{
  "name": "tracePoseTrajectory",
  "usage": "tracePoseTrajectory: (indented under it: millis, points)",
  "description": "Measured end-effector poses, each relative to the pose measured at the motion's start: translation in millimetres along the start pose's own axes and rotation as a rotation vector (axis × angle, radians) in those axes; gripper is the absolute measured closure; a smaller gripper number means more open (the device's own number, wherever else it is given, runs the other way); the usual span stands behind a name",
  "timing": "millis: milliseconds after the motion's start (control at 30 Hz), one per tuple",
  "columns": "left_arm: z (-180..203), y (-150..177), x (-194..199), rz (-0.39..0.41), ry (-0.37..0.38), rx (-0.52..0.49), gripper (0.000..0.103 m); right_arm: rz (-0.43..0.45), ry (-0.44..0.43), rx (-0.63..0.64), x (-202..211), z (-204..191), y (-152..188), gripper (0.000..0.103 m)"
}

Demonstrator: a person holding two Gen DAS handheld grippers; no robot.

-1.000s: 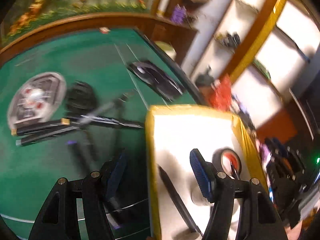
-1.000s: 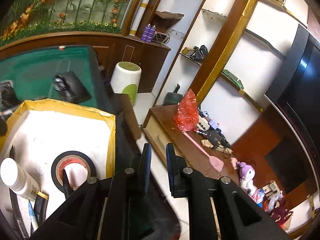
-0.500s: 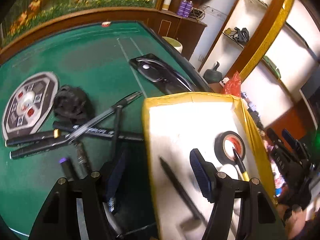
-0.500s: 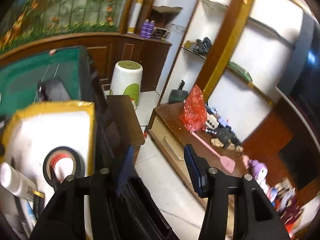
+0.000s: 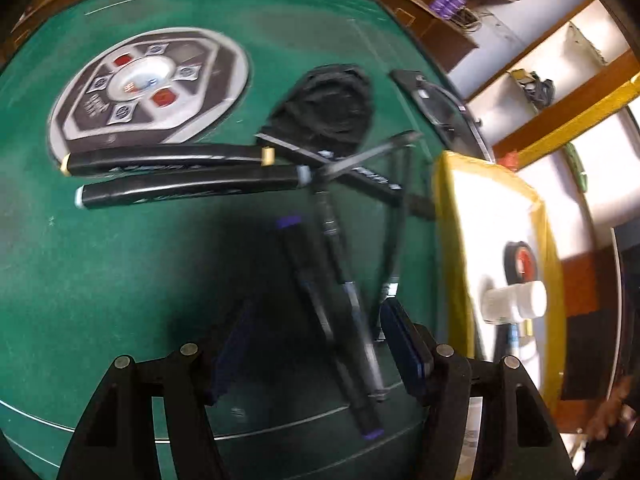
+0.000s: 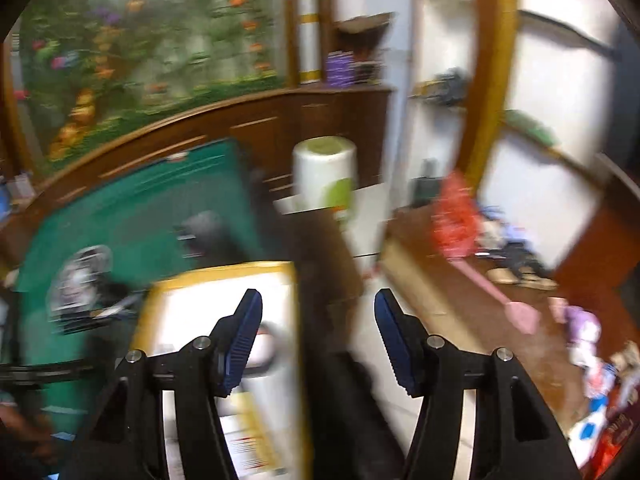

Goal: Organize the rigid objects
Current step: 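Grasp a purple-capped marker with the left gripper while the right gripper grasps a clear pen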

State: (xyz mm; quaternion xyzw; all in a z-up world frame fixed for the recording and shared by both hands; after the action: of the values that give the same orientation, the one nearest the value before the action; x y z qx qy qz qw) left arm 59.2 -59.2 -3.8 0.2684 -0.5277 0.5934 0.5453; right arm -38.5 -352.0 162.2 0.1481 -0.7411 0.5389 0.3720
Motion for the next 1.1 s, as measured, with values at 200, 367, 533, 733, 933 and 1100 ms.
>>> tracePoseTrajectory:
  millis: [200, 367, 533, 733, 933, 1100]
  points:
    - [11, 2, -4, 0.013, -0.102, -0.121, 0.048, -0.080, -0.190, 0.114, 13, -62, 11, 0.045]
    - [-2, 8, 3, 0.008, -0.150, -0.141, 0.084, -0.169, -0.261, 0.193, 4, -93, 27, 0.045]
    - [-31, 21, 19, 0.002, -0.242, -0.140, 0.088, -0.275, -0.382, 0.227, -8, -120, 37, 0.045]
    - [-64, 41, 37, -0.029, -0.263, -0.104, 0.088, -0.444, -0.513, 0.316, -34, -169, 56, 0.056]
    - [-77, 54, 44, -0.010, -0.219, -0.163, 0.087, -0.573, -0.450, 0.350, -79, -211, 95, 0.067]
    - [-73, 49, 43, -0.034, -0.191, -0.246, 0.087, -0.559, -0.322, 0.390, -103, -240, 111, 0.070]
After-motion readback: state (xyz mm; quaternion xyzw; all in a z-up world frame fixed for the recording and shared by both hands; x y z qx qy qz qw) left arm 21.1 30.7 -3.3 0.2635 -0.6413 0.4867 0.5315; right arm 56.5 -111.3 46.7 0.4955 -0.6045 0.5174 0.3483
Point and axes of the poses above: each gripper's, at about its wrist camera, not at the fingertips, and x roughly against the way its jaws point, z to its right, y to its underside, the point moved 2 cm from there along -x, roughly the way its jaws point, and after that the axes turned 9 degrees about -x, right-handed, at the moved point
